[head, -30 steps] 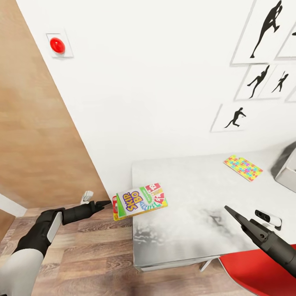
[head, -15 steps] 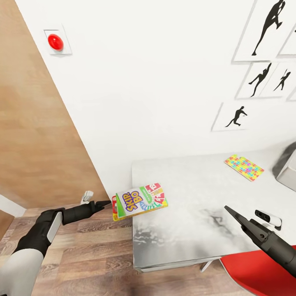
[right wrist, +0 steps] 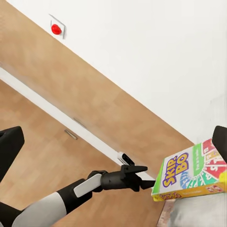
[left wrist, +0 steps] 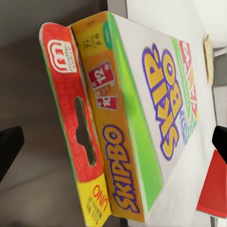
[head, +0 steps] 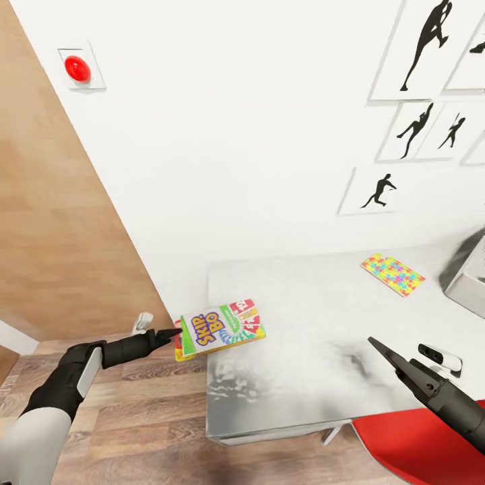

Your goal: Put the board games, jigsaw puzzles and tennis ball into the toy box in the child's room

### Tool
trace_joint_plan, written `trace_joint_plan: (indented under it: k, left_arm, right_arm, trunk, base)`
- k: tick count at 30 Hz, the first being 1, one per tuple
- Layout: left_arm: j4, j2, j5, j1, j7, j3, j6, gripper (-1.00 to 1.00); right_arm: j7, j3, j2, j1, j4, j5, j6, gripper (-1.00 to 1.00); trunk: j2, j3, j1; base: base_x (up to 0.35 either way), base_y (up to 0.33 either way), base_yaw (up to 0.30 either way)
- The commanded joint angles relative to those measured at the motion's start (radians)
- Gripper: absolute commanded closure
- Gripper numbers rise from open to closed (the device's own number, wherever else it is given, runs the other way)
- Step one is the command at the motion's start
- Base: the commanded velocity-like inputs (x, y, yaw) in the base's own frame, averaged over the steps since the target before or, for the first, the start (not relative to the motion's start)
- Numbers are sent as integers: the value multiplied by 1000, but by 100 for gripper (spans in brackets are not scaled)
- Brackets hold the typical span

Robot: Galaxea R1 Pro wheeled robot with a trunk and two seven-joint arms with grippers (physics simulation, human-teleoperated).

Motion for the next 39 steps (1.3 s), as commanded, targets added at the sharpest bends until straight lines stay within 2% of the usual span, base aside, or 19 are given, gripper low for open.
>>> trace_joint_plan:
  k: [1,39]
  left_arm:
    - [0,0,3,-1,-2,1,6,-100]
    - [2,-1,3,0,-2,-1,6,-100]
  right_arm:
    - [2,0,0,-1,0,-2,10,-100]
    - [1,0,0,-1,0,-2,10,-100]
  trunk:
    - [-1,-1,0]
    - [-1,-1,0]
  base:
    - [-3,-51,0]
    - [-22,-20,0]
